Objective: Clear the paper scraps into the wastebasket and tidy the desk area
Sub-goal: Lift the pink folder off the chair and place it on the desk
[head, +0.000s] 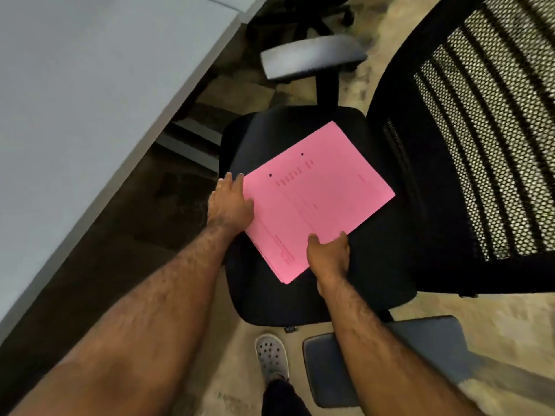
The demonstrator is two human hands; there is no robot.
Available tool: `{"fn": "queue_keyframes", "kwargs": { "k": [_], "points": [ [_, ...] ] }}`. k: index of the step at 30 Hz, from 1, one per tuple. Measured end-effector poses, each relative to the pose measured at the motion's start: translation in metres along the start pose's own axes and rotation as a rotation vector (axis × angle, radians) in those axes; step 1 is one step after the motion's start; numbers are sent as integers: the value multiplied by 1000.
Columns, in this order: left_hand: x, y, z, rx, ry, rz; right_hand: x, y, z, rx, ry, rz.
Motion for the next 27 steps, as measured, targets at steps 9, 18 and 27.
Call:
{"fn": "queue_keyframes", "kwargs": {
  "k": [9, 18, 27],
  "points": [
    [8, 18, -11, -240, 75, -58, -9, -13, 17, 155, 2, 257],
    [-38, 5, -72, -260, -73, -646, -23, -7, -14, 72, 184, 358],
    [-139, 8, -212, -318, -380, -866, -56, 34, -149, -358, 216, 208]
  ]
}}
Point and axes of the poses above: each hand's wrist, its own z-axis towards the middle knuckle, its own x-axis out of the palm, y = z × x, the point moved 5 cm from there along z, towards the middle knuckle, and after that the axes turned 11 degrees about x, right-handed, at the moved point
